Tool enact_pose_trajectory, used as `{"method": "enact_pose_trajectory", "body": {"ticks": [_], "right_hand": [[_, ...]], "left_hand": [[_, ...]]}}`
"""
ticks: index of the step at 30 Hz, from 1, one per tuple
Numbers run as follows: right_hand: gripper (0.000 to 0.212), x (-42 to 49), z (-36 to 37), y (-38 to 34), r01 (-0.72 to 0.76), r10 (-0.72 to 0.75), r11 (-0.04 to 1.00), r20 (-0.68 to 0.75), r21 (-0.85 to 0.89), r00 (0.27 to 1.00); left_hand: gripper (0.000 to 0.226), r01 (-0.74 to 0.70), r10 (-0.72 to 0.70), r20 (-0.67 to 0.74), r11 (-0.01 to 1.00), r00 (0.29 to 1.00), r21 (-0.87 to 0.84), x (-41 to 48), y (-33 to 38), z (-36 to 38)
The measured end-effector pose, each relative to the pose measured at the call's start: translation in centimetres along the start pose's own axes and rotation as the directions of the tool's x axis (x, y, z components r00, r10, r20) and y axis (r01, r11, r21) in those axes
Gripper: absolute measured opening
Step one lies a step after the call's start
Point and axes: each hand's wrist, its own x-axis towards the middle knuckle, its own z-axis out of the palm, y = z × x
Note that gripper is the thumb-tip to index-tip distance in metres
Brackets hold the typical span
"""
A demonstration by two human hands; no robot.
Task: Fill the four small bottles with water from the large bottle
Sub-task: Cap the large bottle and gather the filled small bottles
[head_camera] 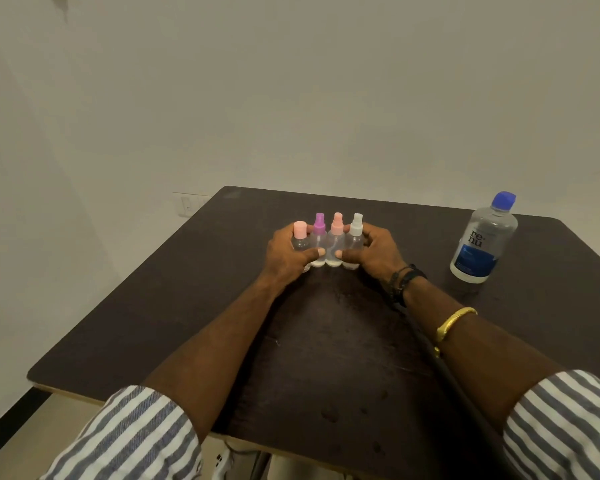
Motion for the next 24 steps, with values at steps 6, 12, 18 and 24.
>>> {"method": "enact_pose_trajectory", "body": {"ticks": [6,12,18,24], "right_hand": [[0.042,0.2,0.1,0.0,0.005,-0.005,1.000,0.021,-0.001,1.000],[0.040,0.8,0.1,0.3,0.007,-0.007,1.000,0.026,0.003,1.000],[0.039,2.5,0.4,0.1,-0.003,0.003,1.000,0.003,0.011,1.000],[0.039,6.4,0.6,-0.3,0.018,-0.019,0.999,-0.022,-0.039,1.000]], "left_hand": [[0.049,-0.004,0.004,0.004,1.000,1.000,-0.022,0.5,-0.7,-0.1],[0.048,-0.033,0.033,0.017,0.999,0.999,-0.016,1.3,-1.1,-0.1],[0.046,-0.056,0.056,0.024,0.998,0.998,-0.010,3.7,-1.1,-0.3],[0.041,-0.044,0.046,0.042,0.998,0.998,-0.042,7.9,-1.4,-0.4]]}}
